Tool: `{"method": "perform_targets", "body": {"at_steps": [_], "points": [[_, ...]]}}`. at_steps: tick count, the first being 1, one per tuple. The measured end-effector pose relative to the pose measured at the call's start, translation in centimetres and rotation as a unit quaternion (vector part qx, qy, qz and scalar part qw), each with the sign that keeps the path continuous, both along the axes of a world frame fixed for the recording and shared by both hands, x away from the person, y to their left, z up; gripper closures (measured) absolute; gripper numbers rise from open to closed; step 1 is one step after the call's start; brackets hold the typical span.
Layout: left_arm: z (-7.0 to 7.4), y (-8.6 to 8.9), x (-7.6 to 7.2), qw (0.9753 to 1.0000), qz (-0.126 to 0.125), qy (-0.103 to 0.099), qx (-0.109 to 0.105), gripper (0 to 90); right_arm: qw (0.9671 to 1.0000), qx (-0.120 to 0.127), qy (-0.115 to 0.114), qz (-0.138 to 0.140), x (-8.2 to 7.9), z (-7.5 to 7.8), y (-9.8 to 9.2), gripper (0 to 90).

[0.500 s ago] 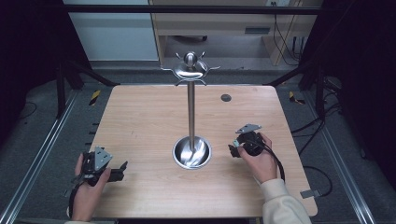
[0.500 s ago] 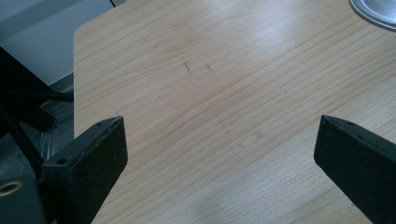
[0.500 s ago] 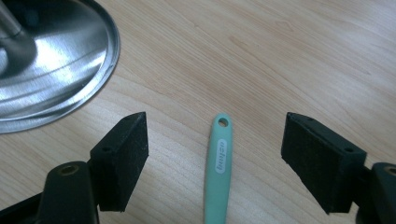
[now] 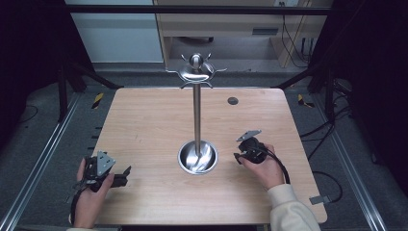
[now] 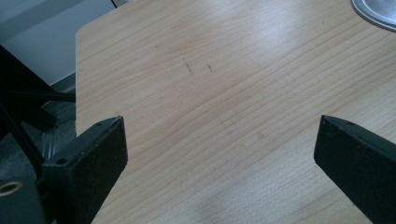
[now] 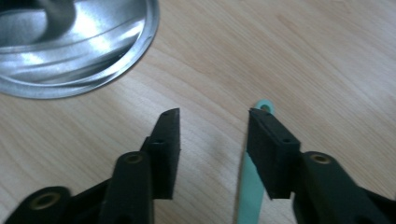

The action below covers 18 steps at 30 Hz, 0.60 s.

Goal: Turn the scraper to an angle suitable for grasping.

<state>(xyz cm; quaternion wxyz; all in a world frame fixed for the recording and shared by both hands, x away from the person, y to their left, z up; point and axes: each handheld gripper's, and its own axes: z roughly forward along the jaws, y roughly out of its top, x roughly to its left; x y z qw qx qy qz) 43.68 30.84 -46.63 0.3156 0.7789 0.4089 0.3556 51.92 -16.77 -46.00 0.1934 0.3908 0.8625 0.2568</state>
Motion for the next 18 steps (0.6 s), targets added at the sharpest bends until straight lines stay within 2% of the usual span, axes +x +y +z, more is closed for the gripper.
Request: {"method": "perform_targets", "body": {"at_steps": [1, 3, 5, 6, 7, 9, 12, 18], "points": [[0.0, 0.0, 0.0, 1.0000, 0.000, 0.000, 0.000, 2.5, 0.9999, 0.001, 0.008, 0.010, 0.0, -0.1, 0.1, 65.1], [0.0, 0.0, 0.0, 1.0000, 0.001, -0.001, 0.000, 2.5, 0.9999, 0.000, 0.011, 0.013, 0.0, -0.2, 0.1, 67.0], [0.0, 0.0, 0.0, 1.0000, 0.001, -0.001, 0.000, 2.5, 0.9998, -0.001, 0.016, 0.016, 0.1, -0.4, 0.0, 77.2], [0.0, 0.0, 0.0, 1.0000, 0.001, -0.001, 0.000, 2.5, 0.9998, -0.001, 0.016, 0.016, 0.1, -0.4, 0.0, 77.2], [0.0, 0.0, 0.0, 1.0000, 0.000, -0.001, 0.000, 2.5, 0.9999, 0.002, 0.014, 0.007, 0.1, -0.5, -0.2, 83.4], [0.0, 0.0, 0.0, 1.0000, 0.000, 0.000, 0.001, 2.5, 0.9999, 0.002, 0.015, 0.005, 0.1, -0.4, -0.4, 85.0], [0.0, 0.0, 0.0, 1.0000, 0.000, -0.002, 0.000, 2.5, 0.9995, 0.011, 0.022, -0.018, 0.3, -0.5, -0.9, 89.8], [0.0, 0.0, 0.0, 1.0000, -0.001, -0.002, 0.000, 2.5, 0.9989, 0.022, 0.026, -0.033, 0.6, -0.6, -1.5, 90.0]]}}
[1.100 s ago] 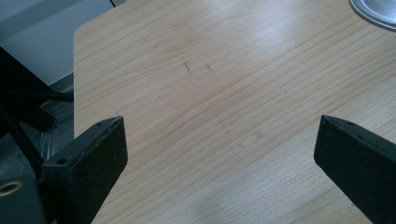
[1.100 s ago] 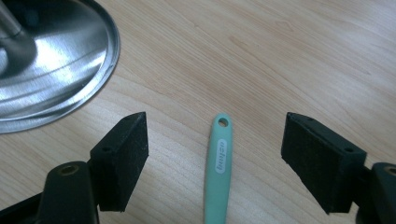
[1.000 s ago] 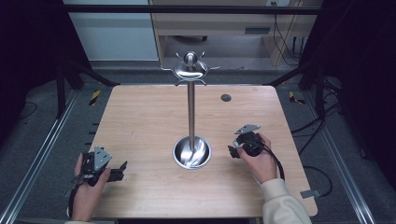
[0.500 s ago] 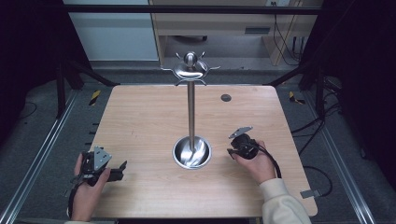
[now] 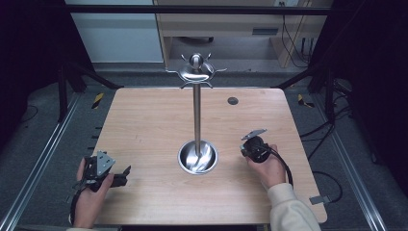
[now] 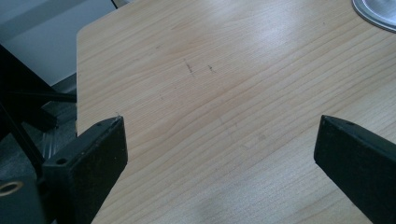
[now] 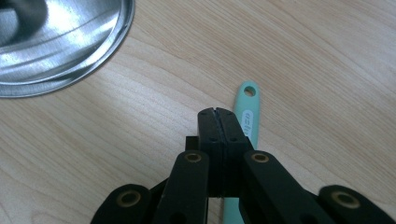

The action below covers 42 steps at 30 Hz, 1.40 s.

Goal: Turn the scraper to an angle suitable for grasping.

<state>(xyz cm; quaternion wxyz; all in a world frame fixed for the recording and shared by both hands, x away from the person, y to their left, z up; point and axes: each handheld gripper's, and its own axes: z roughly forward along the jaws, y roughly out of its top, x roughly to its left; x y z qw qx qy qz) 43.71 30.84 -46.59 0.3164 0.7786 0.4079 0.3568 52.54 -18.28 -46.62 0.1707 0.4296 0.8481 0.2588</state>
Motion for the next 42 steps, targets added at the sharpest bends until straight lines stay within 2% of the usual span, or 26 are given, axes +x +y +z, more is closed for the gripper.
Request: {"method": "perform_targets", "body": {"at_steps": [3, 4, 10, 13, 20, 24, 31, 34, 39, 42], "points": [[0.0, 0.0, 0.0, 1.0000, -0.001, -0.001, 0.000, 2.5, 0.9999, 0.008, 0.007, -0.007, 0.3, -0.2, -0.1, 90.0], [0.0, 0.0, 0.0, 1.0000, -0.002, -0.002, 0.000, 2.5, 0.9997, 0.017, 0.012, -0.008, 0.4, -0.3, -0.1, 90.0], [0.1, 0.0, 0.0, 1.0000, -0.003, -0.002, 0.000, 2.5, 0.9997, 0.007, 0.016, -0.014, 0.9, -0.7, -0.1, 90.0], [0.1, 0.0, 0.0, 1.0000, -0.003, -0.002, 0.000, 2.5, 0.9995, -0.003, 0.026, -0.018, 1.1, -1.0, -0.3, 90.0], [0.0, -0.1, 0.0, 1.0000, -0.003, -0.001, 0.001, 2.5, 0.9993, -0.003, 0.030, -0.024, 1.2, -1.1, -0.5, 90.0], [0.1, -0.1, 0.0, 1.0000, -0.003, -0.002, 0.000, 2.5, 0.9985, -0.010, 0.028, -0.045, 1.4, -1.1, -1.0, 90.0], [0.0, -0.1, 0.0, 1.0000, -0.005, -0.001, 0.001, 2.5, 0.9958, 0.003, 0.032, -0.086, 1.7, -1.2, -2.5, 90.0], [0.0, -0.1, -0.1, 1.0000, -0.005, -0.001, 0.001, 2.5, 0.9954, 0.002, 0.032, -0.090, 1.7, -1.2, -2.8, 90.0], [0.0, -0.1, -0.3, 1.0000, -0.003, -0.001, 0.001, 2.5, 0.9955, 0.026, 0.022, -0.089, 1.3, -0.3, -2.8, 88.7], [-0.1, -0.1, -0.4, 1.0000, -0.003, 0.000, 0.002, 2.5, 0.9956, 0.014, 0.017, -0.091, 1.4, 0.7, -2.5, 85.5]]}}
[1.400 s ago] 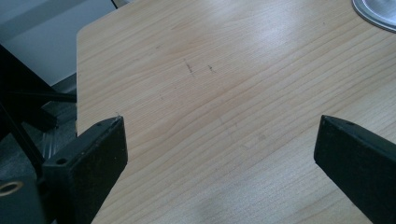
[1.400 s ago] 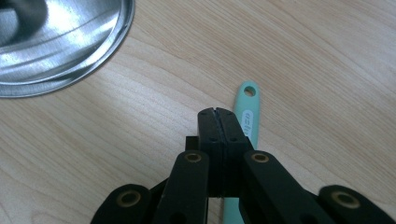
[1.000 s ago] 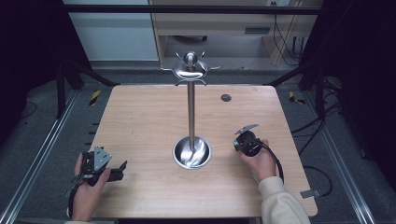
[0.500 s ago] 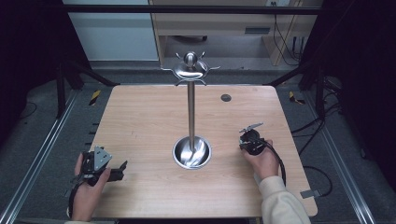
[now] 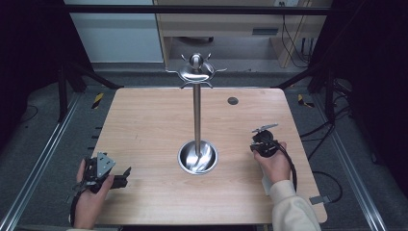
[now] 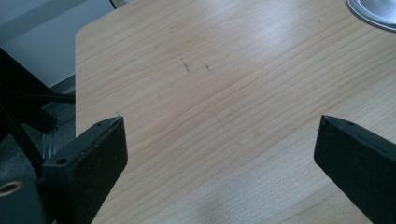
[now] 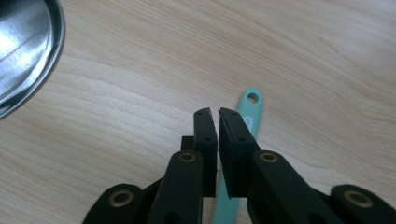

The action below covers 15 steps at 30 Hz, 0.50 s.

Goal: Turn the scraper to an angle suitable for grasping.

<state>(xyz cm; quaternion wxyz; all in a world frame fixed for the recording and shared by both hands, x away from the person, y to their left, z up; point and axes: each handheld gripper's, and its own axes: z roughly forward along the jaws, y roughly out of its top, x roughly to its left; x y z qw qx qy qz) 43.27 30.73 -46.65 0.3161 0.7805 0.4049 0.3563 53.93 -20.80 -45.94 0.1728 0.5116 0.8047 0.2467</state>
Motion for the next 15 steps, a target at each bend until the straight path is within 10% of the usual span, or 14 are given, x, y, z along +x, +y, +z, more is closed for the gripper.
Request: {"method": "perform_targets", "body": {"at_steps": [15], "points": [[0.0, 0.0, 0.0, 1.0000, -0.004, 0.000, -0.009, 2.5, 0.9954, -0.017, 0.078, -0.052, 2.9, 0.7, 0.0, 67.0]]}}
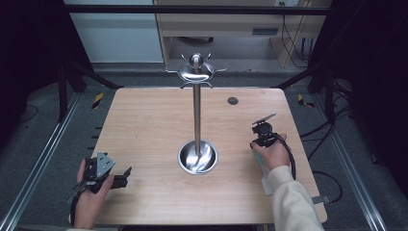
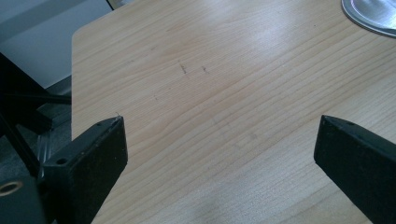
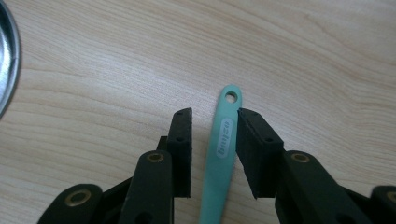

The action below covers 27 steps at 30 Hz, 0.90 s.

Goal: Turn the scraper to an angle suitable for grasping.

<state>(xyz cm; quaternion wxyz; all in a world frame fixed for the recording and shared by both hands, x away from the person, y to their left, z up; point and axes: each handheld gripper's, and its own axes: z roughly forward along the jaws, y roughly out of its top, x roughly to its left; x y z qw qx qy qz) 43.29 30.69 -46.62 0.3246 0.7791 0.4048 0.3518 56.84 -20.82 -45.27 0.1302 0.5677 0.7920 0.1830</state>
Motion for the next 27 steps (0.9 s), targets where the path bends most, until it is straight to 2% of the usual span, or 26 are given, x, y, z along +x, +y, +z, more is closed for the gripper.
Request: {"method": "perform_targets", "body": {"at_steps": [18, 27], "points": [[-0.1, -0.2, 0.0, 1.0000, -0.001, 0.002, 0.007, 2.5, 0.9991, -0.006, 0.039, -0.013, 1.0, -1.3, -0.3, 67.4], [-0.1, 0.0, -0.1, 1.0000, -0.001, 0.001, 0.005, 2.5, 0.9992, -0.012, 0.036, -0.010, 1.0, -1.5, -0.1, 72.0]]}}
